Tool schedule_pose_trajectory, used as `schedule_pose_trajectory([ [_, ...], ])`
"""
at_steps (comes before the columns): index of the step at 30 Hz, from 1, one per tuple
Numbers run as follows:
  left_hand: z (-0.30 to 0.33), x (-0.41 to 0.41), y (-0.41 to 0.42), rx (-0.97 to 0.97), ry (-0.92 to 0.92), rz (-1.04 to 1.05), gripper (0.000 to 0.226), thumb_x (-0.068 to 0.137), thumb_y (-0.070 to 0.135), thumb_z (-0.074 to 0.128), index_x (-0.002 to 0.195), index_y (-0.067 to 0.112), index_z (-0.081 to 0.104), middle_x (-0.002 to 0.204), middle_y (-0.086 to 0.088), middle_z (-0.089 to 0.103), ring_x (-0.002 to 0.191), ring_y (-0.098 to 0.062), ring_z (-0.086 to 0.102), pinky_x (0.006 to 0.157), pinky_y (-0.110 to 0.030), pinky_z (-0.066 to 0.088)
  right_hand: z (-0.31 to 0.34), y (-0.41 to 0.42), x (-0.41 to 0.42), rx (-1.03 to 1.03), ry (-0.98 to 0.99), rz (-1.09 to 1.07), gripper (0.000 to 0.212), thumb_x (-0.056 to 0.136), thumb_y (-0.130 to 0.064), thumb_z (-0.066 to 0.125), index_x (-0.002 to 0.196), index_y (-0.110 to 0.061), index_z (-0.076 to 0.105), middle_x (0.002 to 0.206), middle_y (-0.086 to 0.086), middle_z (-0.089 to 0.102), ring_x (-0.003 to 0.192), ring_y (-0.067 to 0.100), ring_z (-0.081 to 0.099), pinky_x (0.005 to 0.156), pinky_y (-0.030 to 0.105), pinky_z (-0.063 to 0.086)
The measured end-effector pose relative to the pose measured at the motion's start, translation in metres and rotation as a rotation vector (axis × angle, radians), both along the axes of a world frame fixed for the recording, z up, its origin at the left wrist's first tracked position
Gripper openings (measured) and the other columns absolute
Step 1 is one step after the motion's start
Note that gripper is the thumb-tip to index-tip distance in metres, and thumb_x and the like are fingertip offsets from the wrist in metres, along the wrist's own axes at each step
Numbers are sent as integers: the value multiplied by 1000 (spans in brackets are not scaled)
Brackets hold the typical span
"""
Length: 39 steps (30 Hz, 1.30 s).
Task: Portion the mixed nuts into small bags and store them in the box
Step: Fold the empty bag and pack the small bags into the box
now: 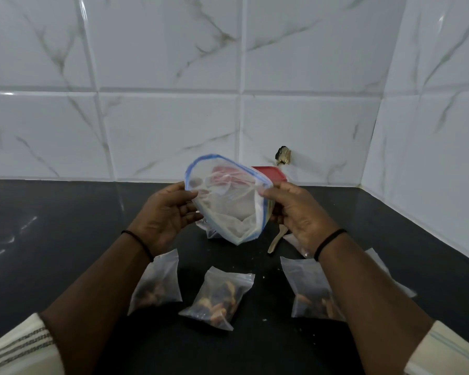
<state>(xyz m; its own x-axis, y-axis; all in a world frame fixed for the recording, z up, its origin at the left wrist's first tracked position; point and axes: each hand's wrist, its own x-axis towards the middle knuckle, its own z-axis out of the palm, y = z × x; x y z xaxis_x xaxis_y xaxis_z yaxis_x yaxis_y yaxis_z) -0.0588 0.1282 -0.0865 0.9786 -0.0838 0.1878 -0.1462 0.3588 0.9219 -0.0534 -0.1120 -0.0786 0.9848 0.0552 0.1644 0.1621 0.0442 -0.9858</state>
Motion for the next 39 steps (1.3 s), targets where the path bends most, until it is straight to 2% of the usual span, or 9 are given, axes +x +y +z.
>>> schedule_pose_trajectory([
  [3, -1, -1, 6, 1, -39, -55, 42, 78, 8, 60, 120, 9, 61, 109, -11, 70, 93, -24, 69, 75, -33, 61, 0, -8, 1, -16, -26, 152, 39, 81, 3, 73, 116, -12, 67, 117, 24, 67, 97, 31, 64, 93, 45, 52],
  [7, -2, -2, 8, 28, -58, -22, 49, 74, 8, 64, 122, 15, 59, 109, -10, 70, 91, -25, 69, 70, -36, 62, 0, -9, 0, -76, -69, 162, 41, 79, 8, 73, 115, -9, 64, 109, 23, 70, 100, 36, 68, 93, 47, 55],
  [10, -1, -2, 8, 36, -62, 62, 38, 73, 7, 67, 109, 17, 60, 99, -10, 70, 77, -22, 70, 57, -31, 60, -2, -6, 0, -102, -99, 76, 35, 79, 4, 75, 112, -2, 64, 98, 18, 73, 88, 33, 69, 82, 41, 59],
  [14, -2, 2, 8, 43, -54, 268, 27, 85, -10, 57, 89, 16, 51, 80, -10, 61, 48, -13, 59, 42, -27, 51, -1, 1, -5, -66, -124, -31, 25, 82, 6, 72, 104, 0, 61, 90, 22, 69, 58, 16, 63, 51, 26, 56],
  [18, -10, 10, 12, 475, -66, 721, 19, 83, -6, 56, 81, 13, 54, 78, -9, 59, 58, -23, 57, 37, -32, 51, -9, 10, -4, -375, -244, -361, 19, 84, 7, 54, 83, -12, 51, 78, 9, 59, 49, 14, 52, 39, 24, 45],
  [21, -15, 11, 10, 692, -121, 898, 22, 79, 2, 59, 73, 24, 56, 72, 0, 58, 65, -23, 58, 49, -43, 56, -16, 20, -4, -638, -385, -533, 22, 84, 7, 50, 80, -14, 48, 69, -2, 49, 56, 11, 45, 45, 16, 37],
  [30, -2, 7, 10, 62, 17, 361, 18, 94, 22, 51, 83, 13, 62, 68, -6, 55, 51, -14, 51, 48, -27, 43, -11, 7, 0, -520, -345, -415, 17, 84, -9, 65, 92, -21, 56, 87, -3, 60, 72, 7, 54, 58, 16, 39],
  [36, -1, 8, 16, -85, 65, 67, 29, 86, 26, 60, 106, 6, 65, 105, -11, 67, 88, -24, 66, 81, -41, 54, -9, 11, -1, -376, -454, -374, 21, 91, -34, 67, 77, -18, 65, 67, -10, 60, 60, 1, 51, 57, 14, 41],
  [39, 1, 1, 14, -88, 31, -72, 26, 83, 17, 59, 106, 7, 65, 106, -11, 69, 92, -23, 68, 80, -36, 58, -5, 11, -1, -304, -401, -323, 19, 89, -29, 70, 77, -14, 72, 64, -10, 63, 58, -1, 53, 59, 17, 42],
])
